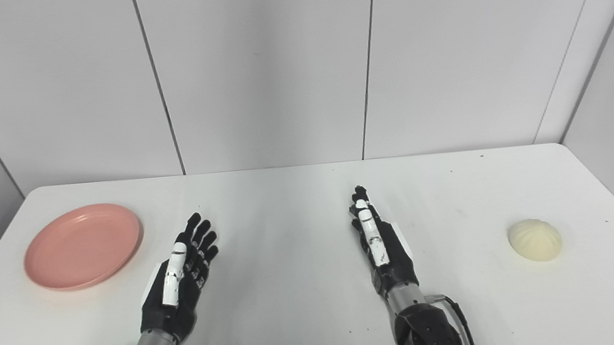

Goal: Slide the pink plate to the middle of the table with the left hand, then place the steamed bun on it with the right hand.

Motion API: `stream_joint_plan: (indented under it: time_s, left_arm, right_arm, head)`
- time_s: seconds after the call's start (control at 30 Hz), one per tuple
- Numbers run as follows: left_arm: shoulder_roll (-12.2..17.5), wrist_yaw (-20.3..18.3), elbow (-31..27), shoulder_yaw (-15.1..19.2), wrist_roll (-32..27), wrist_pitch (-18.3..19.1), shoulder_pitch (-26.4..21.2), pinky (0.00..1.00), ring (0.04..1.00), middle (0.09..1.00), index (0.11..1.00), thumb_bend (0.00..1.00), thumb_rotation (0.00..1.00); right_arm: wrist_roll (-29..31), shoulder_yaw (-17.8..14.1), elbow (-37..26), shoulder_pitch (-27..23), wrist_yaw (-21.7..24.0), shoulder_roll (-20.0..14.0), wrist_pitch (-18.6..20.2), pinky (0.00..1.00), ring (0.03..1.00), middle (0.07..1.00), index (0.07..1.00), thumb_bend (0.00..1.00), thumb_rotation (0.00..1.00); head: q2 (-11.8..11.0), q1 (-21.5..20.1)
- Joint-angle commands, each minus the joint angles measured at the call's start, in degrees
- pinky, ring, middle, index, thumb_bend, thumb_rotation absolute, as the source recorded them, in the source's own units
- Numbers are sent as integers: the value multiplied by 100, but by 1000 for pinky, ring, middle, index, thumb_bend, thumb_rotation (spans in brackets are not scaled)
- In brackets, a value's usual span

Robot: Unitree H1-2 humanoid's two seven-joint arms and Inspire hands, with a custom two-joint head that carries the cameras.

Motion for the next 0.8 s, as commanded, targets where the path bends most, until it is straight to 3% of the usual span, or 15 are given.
stream_joint_plan:
  time_s: [0.0, 0.77]
  left_arm:
    - [53, 26, 488, 22, -10, 235, 397, 1000, 991, 999, 1000, 406, 1000]
    - [40, 21, 516, 34, -27, 229, 385, 1000, 991, 999, 1000, 400, 1000]
  right_arm:
    - [2, 24, 310, 284, 21, 52, -41, 1000, 1000, 1000, 1000, 189, 1000]
    - [19, 4, 299, 276, 36, 59, -60, 1000, 1000, 1000, 1000, 171, 1000]
  head:
    - [4, 9]
    - [22, 27]
